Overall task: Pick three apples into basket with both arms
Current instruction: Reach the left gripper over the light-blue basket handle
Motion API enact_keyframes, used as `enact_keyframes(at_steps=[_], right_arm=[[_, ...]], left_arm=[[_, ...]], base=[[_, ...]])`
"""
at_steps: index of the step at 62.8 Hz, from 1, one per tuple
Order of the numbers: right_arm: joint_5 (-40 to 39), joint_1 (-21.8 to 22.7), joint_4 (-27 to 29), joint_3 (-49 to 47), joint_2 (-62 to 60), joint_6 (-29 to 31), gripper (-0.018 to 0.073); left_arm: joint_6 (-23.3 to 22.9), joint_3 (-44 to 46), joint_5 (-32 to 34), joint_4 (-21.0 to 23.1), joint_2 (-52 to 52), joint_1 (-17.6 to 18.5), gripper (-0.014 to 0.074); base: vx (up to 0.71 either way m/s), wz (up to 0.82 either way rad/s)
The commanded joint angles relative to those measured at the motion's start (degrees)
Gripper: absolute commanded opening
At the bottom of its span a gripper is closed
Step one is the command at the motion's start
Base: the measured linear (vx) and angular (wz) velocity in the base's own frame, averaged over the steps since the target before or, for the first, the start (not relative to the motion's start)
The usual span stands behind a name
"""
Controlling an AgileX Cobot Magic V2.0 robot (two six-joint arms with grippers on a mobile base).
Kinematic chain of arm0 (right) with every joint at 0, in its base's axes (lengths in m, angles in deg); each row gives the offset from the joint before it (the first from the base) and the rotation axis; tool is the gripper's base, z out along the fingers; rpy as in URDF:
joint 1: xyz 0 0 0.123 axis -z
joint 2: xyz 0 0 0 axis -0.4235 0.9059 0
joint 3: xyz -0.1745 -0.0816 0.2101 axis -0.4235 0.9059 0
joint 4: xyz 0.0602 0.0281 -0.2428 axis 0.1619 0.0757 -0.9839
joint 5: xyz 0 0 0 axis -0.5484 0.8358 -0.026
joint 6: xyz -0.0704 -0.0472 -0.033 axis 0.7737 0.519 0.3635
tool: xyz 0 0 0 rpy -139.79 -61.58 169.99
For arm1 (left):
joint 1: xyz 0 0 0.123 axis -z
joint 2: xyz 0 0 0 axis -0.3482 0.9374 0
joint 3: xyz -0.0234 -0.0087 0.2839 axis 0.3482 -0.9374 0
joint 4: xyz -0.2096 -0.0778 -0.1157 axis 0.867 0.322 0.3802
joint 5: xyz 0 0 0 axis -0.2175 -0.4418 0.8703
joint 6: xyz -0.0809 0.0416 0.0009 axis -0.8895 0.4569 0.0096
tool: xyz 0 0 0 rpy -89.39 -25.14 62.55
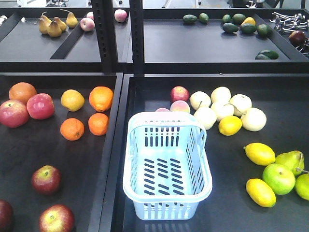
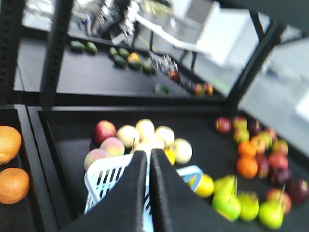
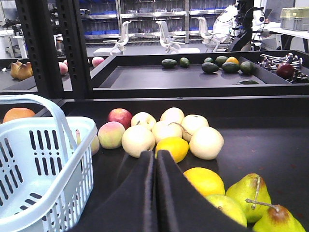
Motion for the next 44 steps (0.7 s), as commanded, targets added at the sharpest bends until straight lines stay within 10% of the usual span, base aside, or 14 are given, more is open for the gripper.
enact_keyframes(at_steps=[1, 25, 44], right_arm=[[-4.5, 0.4, -0.7, 0.8, -0.8, 0.0, -0.0004], [-4.5, 0.4, -0.7, 0.8, -0.8, 0.0, -0.0004], [-4.5, 0.4, -0.7, 0.8, -0.8, 0.0, -0.0004]], left_arm=[[5.9, 5.3, -3.2, 3.3, 5.6, -0.1, 0.0053], [20.5, 21.8, -9.6, 2.6, 29.4, 7.5, 0.0547], [26.6, 37.6, -10.8, -11.2, 46.4, 18.9, 0.0556]], base=[[0.00, 0.00], [0.00, 0.00], [0.00, 0.00]])
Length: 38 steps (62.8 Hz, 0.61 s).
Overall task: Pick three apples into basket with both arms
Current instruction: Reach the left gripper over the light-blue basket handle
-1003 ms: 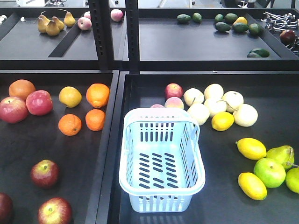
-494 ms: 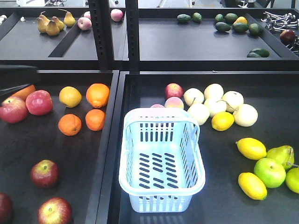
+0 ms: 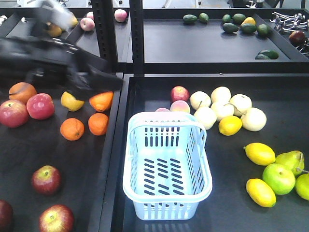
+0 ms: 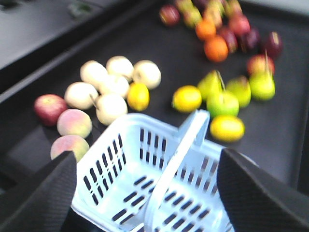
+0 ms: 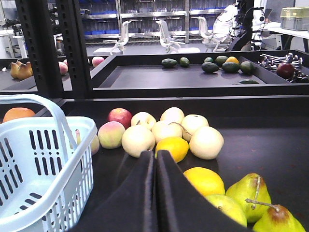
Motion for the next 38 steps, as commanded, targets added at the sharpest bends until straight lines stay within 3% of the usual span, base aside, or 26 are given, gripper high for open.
enact_keyframes(at_steps=[1, 10, 38], right_arm=[[-4.5, 0.4, -0.7, 0.8, -0.8, 0.0, -0.0004], [-4.5, 0.4, -0.7, 0.8, -0.8, 0.0, -0.0004], [-4.5, 0.4, -0.7, 0.8, -0.8, 0.0, -0.0004]], left_arm=[[1.4, 6.0, -0.1, -3.2, 2.2, 3.0, 0.0554], [1.4, 10.9, -1.3, -9.2, 7.4, 5.8, 0.0536], [1.6, 12.2, -0.5, -12.3, 15.0, 8.2, 0.0534]], base=[[0.00, 0.00], [0.00, 0.00], [0.00, 0.00]])
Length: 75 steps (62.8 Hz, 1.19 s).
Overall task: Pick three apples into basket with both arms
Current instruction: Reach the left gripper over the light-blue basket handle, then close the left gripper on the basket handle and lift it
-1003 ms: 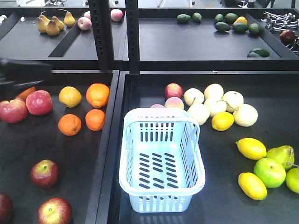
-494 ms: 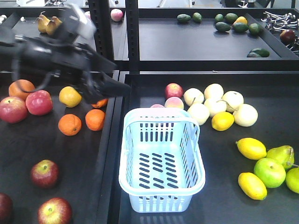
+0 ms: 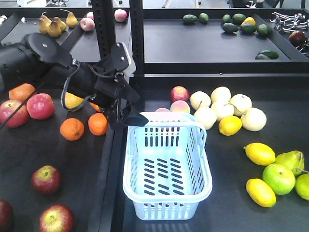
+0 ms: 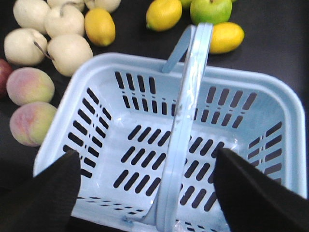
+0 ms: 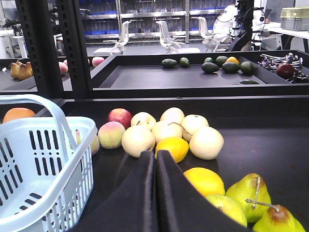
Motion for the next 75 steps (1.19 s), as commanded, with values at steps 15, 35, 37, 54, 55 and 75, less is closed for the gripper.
enact_keyframes(at_steps=[15, 35, 37, 54, 55, 75], right_arm=[[-4.5, 0.4, -0.7, 0.8, -0.8, 0.0, -0.0004], [-4.5, 0.4, -0.7, 0.8, -0.8, 0.0, -0.0004], [-4.5, 0.4, -0.7, 0.8, -0.8, 0.0, -0.0004], [-4.5, 0.4, -0.7, 0.8, -0.8, 0.0, -0.0004], [-4.5, 0.4, -0.7, 0.8, -0.8, 0.0, -0.0004], [-4.5, 0.4, -0.7, 0.8, -0.8, 0.0, -0.0004]], left_arm=[[0.8, 1.8, 2.5, 2.8, 0.8, 1.3, 0.0534], [0.7, 1.8, 2.6, 2.7, 4.4, 2.7, 0.0533], [0.6, 1.8, 2.7, 2.8, 4.4, 2.7, 0.0529], [-3.8, 1.8, 3.5, 3.0, 4.1, 2.7, 0.0283], [-4.2, 1.8, 3.5, 3.0, 4.1, 2.7, 0.0248], [-12.4, 1.8, -0.1, 4.1, 1.0, 2.7, -0.0009]], base=[[0.00, 0.00], [0.00, 0.00], [0.00, 0.00], [0.00, 0.00], [0.00, 0.00], [0.00, 0.00]])
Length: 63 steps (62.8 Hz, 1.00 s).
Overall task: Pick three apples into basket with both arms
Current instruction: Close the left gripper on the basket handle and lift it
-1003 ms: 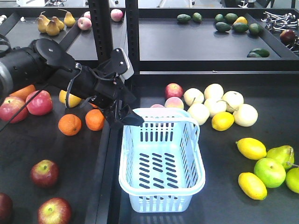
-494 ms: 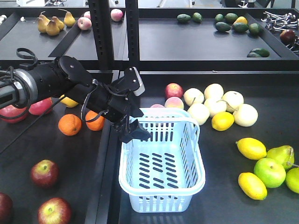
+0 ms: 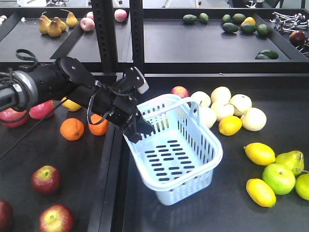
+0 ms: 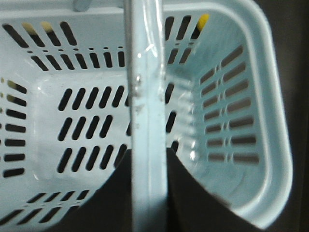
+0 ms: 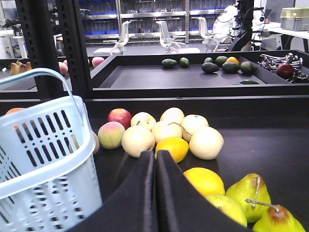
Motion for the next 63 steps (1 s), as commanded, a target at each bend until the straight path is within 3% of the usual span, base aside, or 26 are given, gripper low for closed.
enact_keyframes(at_steps=[1, 20, 36, 50, 63], right_arm=[[-4.4, 0.4, -0.7, 0.8, -0.8, 0.0, -0.0004], [-4.4, 0.4, -0.7, 0.8, -0.8, 0.0, -0.0004], [-4.4, 0.4, -0.7, 0.8, -0.8, 0.0, -0.0004], [-4.4, 0.4, -0.7, 0.8, -0.8, 0.0, -0.0004], [-4.4, 0.4, -0.7, 0.8, -0.8, 0.0, -0.0004]], left_arm=[[-4.4, 1.7, -2.2, 4.1, -6.3, 0.3, -0.0008], [-19.9, 1.4, -3.9, 3.6, -18.8, 0.3, -0.0008], [-34.6, -0.6, -6.3, -6.1, -31.2, 0.7, -0.0008], [-38.7, -17.1, 3.4, -5.3, -47.4, 0.7, -0.0008], [-38.8, -36.2, 13.2, -0.4, -62.1, 0.7, -0.0008]], base=[[0.00, 0.00], [0.00, 0.00], [0.00, 0.00], [0.00, 0.00], [0.00, 0.00]])
